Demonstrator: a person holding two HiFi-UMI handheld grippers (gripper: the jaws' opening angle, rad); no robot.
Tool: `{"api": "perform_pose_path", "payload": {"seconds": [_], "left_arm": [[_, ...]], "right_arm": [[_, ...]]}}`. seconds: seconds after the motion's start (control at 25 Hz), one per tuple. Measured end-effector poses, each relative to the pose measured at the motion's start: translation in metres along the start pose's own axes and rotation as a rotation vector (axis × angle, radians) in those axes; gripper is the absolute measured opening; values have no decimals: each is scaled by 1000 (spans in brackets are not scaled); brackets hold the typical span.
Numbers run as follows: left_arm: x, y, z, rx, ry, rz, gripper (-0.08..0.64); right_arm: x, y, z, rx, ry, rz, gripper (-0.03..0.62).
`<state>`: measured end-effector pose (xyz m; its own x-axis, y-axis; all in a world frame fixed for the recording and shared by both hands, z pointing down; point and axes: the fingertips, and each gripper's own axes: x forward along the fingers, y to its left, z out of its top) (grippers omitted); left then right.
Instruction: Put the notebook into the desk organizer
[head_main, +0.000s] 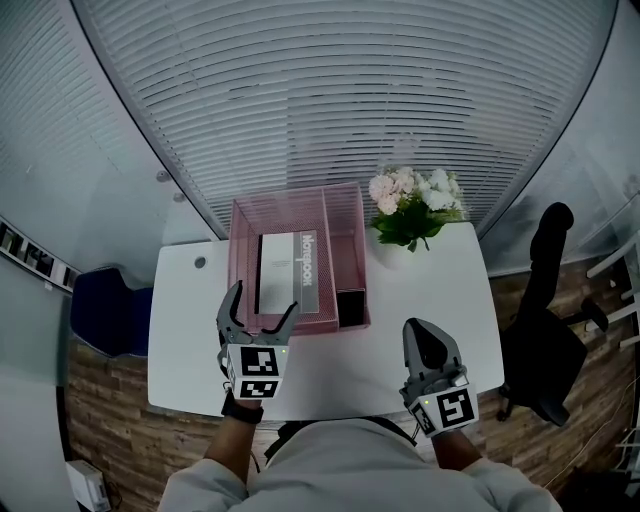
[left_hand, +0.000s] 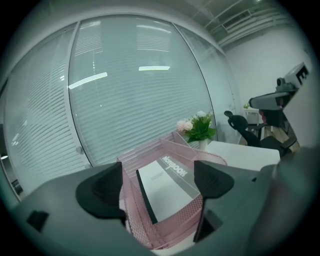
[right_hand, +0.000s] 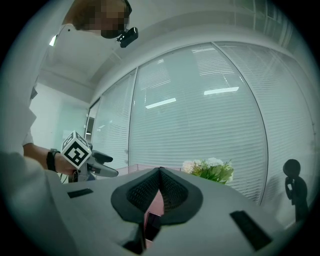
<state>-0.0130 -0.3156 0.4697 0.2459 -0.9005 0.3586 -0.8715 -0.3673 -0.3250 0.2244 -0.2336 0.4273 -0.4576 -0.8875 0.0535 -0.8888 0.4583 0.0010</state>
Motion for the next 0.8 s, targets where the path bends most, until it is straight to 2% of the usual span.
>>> {"api": "perform_pose_path", "payload": {"seconds": [0.24,0.36,0.4,0.48,0.56,0.64,0.72,0.8], "left_arm": [[-35,6,39,-67,-213,-105,445],[-53,6,49,-93,-277,-162,440],[-62,8,51,-104,-294,-166,420],[-78,14,51,-113,-308,-155,301],[-93,20,46,-117,-308,-142,232],[-105,26,41,-114,-314,-140,121],[-114,31,34,-111,-312,-139,61],[-120,37,26,-115,-303,-130,43]], "right_arm": [[3,13,13,-34,-12,-1,14],[10,18,29,-46,-79,-14,14],[12,21,33,-52,-88,-15,14],[14,27,39,-67,-95,-16,13],[16,33,43,-82,-98,-16,12],[18,39,45,-92,-96,-16,13],[21,44,47,-97,-95,-17,13],[23,50,49,-101,-96,-18,14]]}}
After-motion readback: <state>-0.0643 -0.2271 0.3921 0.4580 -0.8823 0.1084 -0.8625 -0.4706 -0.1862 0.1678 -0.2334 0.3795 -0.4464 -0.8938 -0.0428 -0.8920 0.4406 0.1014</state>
